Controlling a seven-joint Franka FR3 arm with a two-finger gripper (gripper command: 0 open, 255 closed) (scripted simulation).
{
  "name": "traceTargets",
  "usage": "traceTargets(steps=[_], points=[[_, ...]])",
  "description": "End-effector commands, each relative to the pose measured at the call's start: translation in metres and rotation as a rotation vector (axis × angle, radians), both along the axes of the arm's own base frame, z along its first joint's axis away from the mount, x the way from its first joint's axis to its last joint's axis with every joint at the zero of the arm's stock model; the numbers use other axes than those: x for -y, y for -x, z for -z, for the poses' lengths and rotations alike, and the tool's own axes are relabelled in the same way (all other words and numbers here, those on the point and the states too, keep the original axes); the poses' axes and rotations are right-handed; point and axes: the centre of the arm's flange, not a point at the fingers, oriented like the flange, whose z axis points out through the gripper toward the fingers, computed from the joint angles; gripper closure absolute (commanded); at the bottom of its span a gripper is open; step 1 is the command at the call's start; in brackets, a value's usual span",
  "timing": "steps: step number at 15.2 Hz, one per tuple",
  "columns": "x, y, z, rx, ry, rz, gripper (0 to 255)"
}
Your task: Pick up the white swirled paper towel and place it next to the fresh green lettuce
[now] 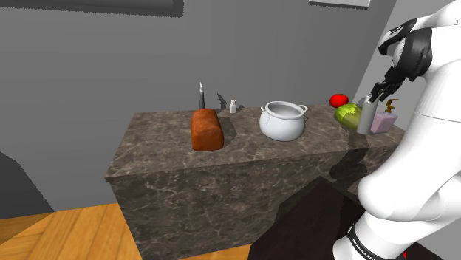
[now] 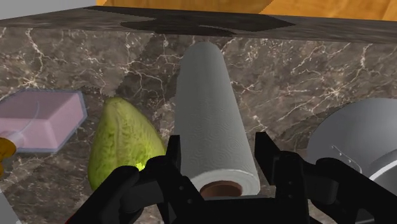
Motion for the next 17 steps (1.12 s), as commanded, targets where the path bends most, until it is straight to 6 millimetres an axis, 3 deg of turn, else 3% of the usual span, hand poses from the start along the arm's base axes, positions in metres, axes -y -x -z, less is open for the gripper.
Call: traceTargets(steps=[1, 14, 17], points=[[0.000, 0.001, 0.010, 0.000, 0.001, 0.000, 255], [0.000, 0.001, 0.083, 0.000, 0.001, 0.000, 255], [0.000, 0.001, 0.083, 0.000, 0.001, 0.000, 255]])
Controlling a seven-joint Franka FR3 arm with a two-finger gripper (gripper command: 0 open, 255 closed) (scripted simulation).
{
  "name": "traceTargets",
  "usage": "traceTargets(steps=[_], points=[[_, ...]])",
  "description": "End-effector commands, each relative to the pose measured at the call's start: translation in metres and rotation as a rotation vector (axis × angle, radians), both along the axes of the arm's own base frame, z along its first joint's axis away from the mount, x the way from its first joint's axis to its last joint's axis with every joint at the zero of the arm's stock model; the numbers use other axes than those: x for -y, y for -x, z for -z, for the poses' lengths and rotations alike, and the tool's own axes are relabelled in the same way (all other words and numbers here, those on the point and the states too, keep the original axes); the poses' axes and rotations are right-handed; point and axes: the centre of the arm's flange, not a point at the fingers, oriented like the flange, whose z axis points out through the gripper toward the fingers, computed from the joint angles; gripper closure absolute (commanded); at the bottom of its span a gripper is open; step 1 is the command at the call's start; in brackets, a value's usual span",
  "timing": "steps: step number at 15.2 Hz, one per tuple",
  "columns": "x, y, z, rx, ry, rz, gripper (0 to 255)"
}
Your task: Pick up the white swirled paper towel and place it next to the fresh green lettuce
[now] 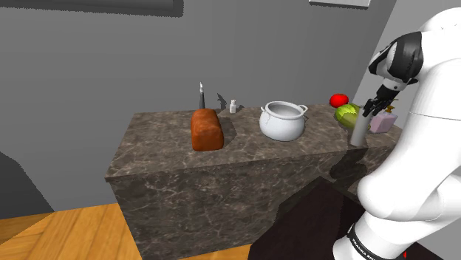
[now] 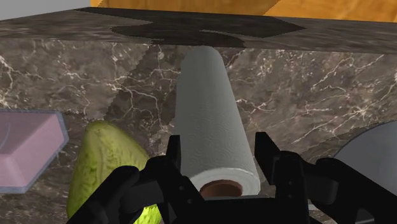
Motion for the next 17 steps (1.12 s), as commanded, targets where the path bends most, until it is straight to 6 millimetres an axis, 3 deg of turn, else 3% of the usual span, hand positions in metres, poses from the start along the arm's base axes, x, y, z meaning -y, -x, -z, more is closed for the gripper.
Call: traceTargets(steps=[1, 5, 6, 11, 15, 17], points=[[0.000, 0.000, 0.001, 0.000, 0.000, 0.000, 255], [0.000, 0.000, 0.001, 0.000, 0.000, 0.000, 255], [0.000, 0.000, 0.001, 0.000, 0.000, 0.000, 0], [0.000, 0.000, 0.001, 0.000, 0.000, 0.000, 0], [-0.004, 0.009, -0.048, 0.000, 0.000, 0.000, 0], [-0.004, 0.009, -0.048, 0.000, 0.000, 0.000, 0]])
